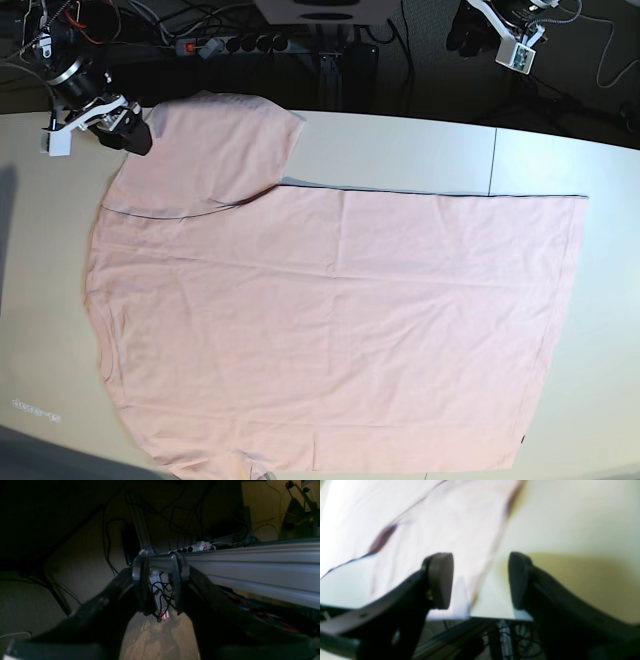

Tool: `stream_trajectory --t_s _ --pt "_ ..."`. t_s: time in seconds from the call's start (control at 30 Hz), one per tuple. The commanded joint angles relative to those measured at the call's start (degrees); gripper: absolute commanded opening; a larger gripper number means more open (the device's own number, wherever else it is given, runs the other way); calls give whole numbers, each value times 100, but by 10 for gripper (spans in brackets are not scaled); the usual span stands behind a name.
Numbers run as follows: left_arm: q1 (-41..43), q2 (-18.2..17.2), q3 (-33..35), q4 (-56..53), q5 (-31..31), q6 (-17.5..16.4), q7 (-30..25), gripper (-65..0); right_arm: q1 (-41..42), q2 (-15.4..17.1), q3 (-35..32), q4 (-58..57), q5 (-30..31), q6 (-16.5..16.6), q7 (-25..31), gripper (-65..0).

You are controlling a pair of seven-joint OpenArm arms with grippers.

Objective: Fold the T-shirt properly
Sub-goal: 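Grasp the folded sleeve corner of the pink shirt with the right gripper, then reach the left gripper to the shirt's hem corner and grasp it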

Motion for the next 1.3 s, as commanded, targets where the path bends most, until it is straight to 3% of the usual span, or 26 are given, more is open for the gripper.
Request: stream_trajectory --t_s 0.0,0.23,0.43,0.57,0.63,0.73,0.83,0.97,1.1,1.27 --pt "83 -31 -17 85 -63 -103 -61 -454 -83 15 -197 -9 -136 389 -354 -290" --pt "83 -31 -17 85 -7 -101 -22 -454 -81 15 -914 -9 -330 382 -391 -290" --pt "81 -31 -15 85 -7 -101 -24 -454 -79 15 -927 -9 -343 374 -341 -290" --pt "79 -31 -17 85 -7 -101 -26 -454 -66 15 -927 -9 -442 372 15 -302" --pt "79 -33 -17 85 -7 -103 -55 -454 -66 17 -927 -9 -468 374 350 -373" --pt "79 -33 -17 90 -7 -101 -286 -454 13 15 -927 -9 -785 374 535 -644" --pt "79 -31 -101 157 0 -103 -365 -454 162 15 -927 -9 -1198 376 533 -650" --pt "79 -33 -479 542 -37 -101 -74 -453 400 17 -927 -9 -1639 376 531 -650" --pt "63 -197 -1134 1097 -739 -98 531 -323 496 17 -927 -9 -1648 374 533 -650" --pt "-101 -691 -1882 1189 -1279 -98 706 -305 503 20 -927 -9 -1657 376 531 -650"
